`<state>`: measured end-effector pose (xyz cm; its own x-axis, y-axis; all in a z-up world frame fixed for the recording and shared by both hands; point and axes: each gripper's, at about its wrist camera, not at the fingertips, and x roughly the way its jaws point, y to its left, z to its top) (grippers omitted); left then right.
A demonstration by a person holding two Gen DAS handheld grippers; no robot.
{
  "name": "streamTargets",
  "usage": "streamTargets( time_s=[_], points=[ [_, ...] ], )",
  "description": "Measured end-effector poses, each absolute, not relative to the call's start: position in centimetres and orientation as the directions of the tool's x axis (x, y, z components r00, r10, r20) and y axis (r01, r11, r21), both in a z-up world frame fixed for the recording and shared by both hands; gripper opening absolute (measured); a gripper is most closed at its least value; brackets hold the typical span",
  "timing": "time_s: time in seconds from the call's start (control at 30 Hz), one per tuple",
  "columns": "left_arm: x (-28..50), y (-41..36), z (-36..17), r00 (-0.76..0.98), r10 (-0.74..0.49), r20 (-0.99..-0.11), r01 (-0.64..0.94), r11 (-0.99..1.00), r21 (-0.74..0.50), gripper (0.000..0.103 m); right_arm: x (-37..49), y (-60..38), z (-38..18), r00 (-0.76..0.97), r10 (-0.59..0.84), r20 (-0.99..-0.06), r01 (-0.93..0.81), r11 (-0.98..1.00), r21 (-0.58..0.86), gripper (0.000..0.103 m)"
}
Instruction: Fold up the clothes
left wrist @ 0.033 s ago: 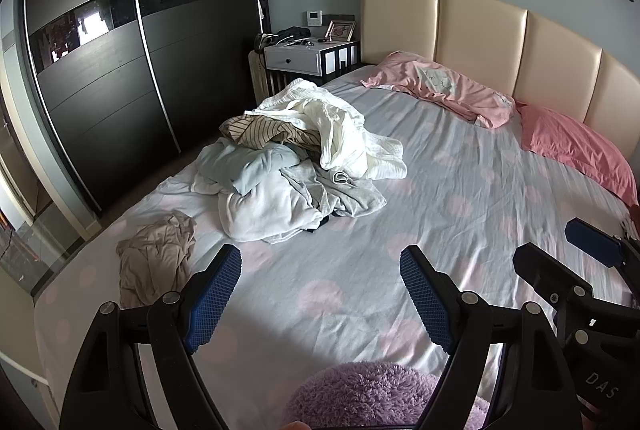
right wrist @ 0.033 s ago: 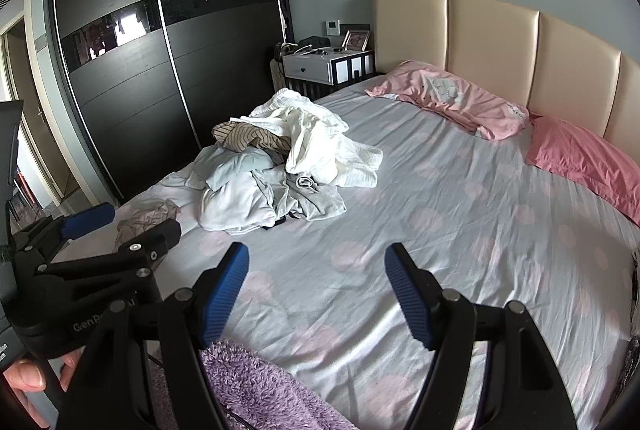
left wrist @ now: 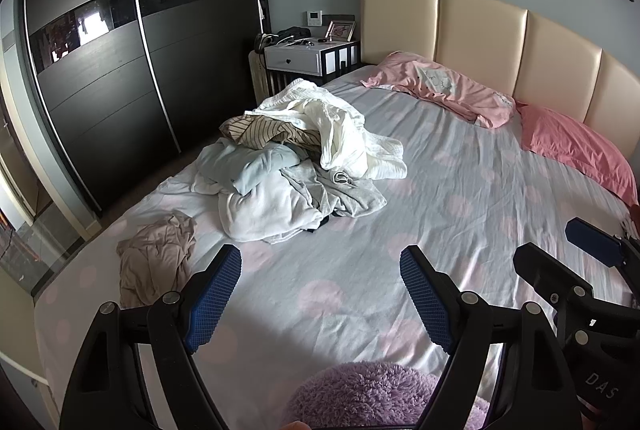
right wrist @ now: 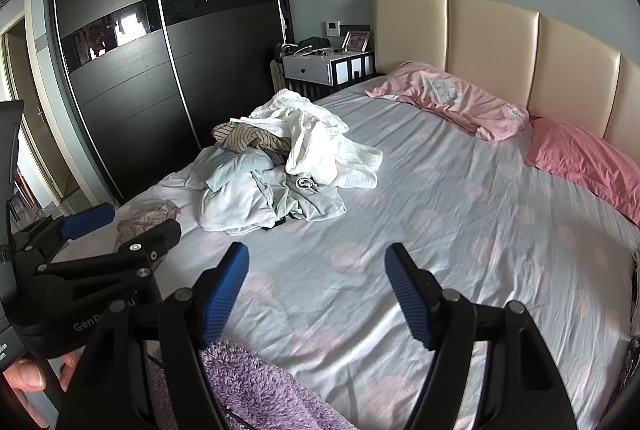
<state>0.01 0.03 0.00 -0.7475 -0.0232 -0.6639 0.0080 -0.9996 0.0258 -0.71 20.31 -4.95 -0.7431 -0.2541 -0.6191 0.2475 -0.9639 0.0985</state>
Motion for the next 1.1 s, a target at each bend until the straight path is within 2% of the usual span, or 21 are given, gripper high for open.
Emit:
streamTargets(
  time_s=[1.1],
  points=[
    [0.22,0.33,-0.10,-0.741,-0.026,-0.671,0.014,-1.000,0.024,0.083,-0.74,20.48,-5.05,-0.732,-0.273,-0.625,0.258,-0.959,0.116,0.070]
  ],
)
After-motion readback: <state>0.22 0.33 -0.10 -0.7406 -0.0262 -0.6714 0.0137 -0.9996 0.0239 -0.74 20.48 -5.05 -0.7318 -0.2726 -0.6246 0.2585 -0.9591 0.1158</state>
